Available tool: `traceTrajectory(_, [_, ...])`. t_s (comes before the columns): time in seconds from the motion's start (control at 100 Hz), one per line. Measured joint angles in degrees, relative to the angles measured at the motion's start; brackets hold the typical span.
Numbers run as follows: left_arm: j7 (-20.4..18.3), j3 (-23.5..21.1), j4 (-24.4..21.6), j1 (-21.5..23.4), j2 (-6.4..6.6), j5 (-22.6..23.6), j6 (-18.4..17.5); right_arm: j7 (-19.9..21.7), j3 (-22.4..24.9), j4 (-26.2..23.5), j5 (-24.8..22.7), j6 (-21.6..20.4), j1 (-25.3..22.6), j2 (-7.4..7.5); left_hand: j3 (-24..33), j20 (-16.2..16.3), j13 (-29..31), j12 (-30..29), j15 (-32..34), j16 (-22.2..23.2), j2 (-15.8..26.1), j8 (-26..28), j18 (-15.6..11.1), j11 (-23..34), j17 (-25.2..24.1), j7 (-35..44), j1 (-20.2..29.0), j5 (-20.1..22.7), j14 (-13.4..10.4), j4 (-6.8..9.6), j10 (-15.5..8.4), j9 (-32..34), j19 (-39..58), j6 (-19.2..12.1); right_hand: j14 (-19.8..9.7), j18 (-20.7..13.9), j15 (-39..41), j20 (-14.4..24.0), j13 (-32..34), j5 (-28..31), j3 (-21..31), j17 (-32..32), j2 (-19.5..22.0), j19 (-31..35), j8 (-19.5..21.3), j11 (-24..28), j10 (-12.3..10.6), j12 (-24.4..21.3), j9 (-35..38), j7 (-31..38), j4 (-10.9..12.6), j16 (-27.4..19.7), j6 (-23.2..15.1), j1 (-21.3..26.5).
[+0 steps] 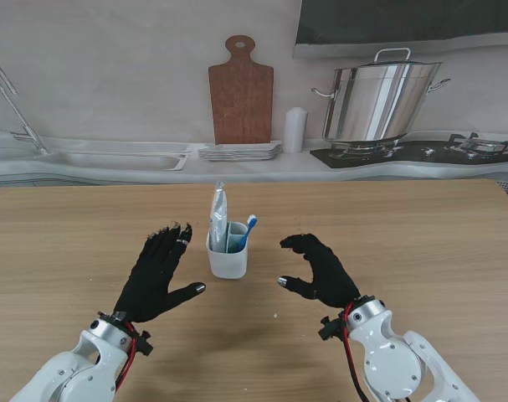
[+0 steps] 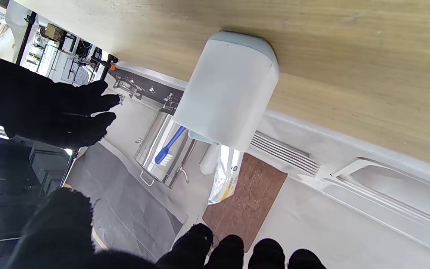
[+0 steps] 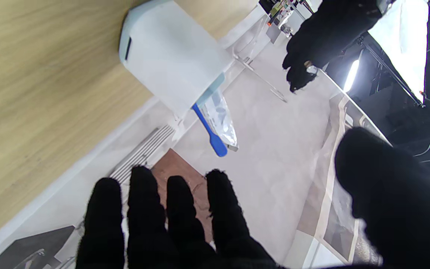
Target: Organize toothpaste and toothbrush
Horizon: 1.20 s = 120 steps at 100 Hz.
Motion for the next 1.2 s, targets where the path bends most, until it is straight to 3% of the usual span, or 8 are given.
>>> traceTrajectory(0.66, [-0.27,1.08,0.40,-0.47,-0.35,-2.55,-0.06,-0.12,2.16,-1.36,-1.06,2.32,-3.93,0.13,0.00,0.15,0.00,-0.01,0.00,4.79,0.00,2.86,-0.06,2.67,0.05,4.51,0.00,0.01,0.00,0.00,0.50,0.57,0.10,0.10,-0.01,0.01,0.07,0.00,1.45,0.69,0.56,1.09,0.06,0.63,0.80,0.00,0.00,0.02,1.40,-0.26,0.01,0.00,-0.25,0.00])
traceTrajectory(1.2, [0.17,1.10,-0.33,-0.03,-0.58,-2.83,-0.36,-2.48,3.15,-2.93,-2.73,3.21,-8.12,0.00,0.00,3.36,0.09,0.91,1.80,6.31,-0.03,4.13,-0.06,5.67,0.05,6.06,0.06,1.54,0.43,0.00,1.20,1.17,1.17,0.45,-0.01,2.34,0.14,0.00,4.86,4.46,1.18,3.81,0.12,0.72,1.80,-0.35,0.00,0.02,5.47,0.03,0.02,0.00,-3.30,0.00])
